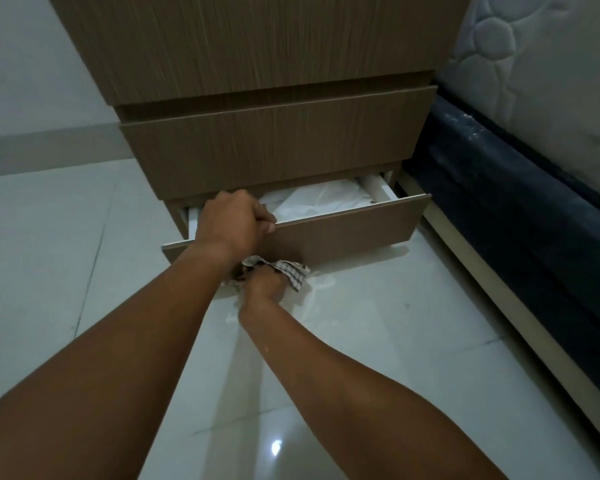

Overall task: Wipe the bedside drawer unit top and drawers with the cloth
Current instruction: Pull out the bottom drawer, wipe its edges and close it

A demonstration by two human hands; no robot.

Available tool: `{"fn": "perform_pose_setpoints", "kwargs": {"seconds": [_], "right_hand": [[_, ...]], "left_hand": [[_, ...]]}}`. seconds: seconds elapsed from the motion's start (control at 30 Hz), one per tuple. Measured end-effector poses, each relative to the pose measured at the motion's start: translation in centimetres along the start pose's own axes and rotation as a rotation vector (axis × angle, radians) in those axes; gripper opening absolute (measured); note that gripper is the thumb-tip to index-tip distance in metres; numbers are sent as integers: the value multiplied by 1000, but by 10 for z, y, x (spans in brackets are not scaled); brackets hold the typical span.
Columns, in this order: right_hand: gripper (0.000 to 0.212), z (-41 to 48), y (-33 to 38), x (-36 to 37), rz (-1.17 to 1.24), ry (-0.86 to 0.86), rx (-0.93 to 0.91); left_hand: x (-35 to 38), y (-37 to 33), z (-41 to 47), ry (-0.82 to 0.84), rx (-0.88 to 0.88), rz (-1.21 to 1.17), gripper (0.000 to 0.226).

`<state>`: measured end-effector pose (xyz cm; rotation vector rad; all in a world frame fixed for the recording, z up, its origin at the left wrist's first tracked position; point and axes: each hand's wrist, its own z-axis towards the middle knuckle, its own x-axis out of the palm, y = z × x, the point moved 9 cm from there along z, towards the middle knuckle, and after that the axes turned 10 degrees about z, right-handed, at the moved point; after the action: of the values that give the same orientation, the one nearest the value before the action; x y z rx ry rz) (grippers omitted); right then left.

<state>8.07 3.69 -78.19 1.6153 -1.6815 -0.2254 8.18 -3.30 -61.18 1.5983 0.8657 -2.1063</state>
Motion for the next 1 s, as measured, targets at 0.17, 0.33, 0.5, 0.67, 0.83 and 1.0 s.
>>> {"fn": "perform_pose_setpoints", "kwargs": {"seconds": [0.17,0.33,0.5,0.67,0.83,1.0], "right_hand": [[29,-19,38,-39,-231,-155,-277],[38,-63,116,-39,-207,-106,-1057],[43,-53,91,9,-1040,6,-1362],[42,-72,42,73,-1409,368,-1688],[43,-86,0,103,-1508,607,-2083],[31,-84,-24,100,-1548,856,-2384]], "left_hand": [[-5,31,-11,-21,-85,-83,10],[-14,73,-28,-56,-275,-140,23],[-17,124,-46,-43,-510,-236,34],[-5,161,-60,-27,-701,-586,23],[13,185,-69,-34,-797,-933,30],[15,183,-69,-49,-698,-954,21]]}}
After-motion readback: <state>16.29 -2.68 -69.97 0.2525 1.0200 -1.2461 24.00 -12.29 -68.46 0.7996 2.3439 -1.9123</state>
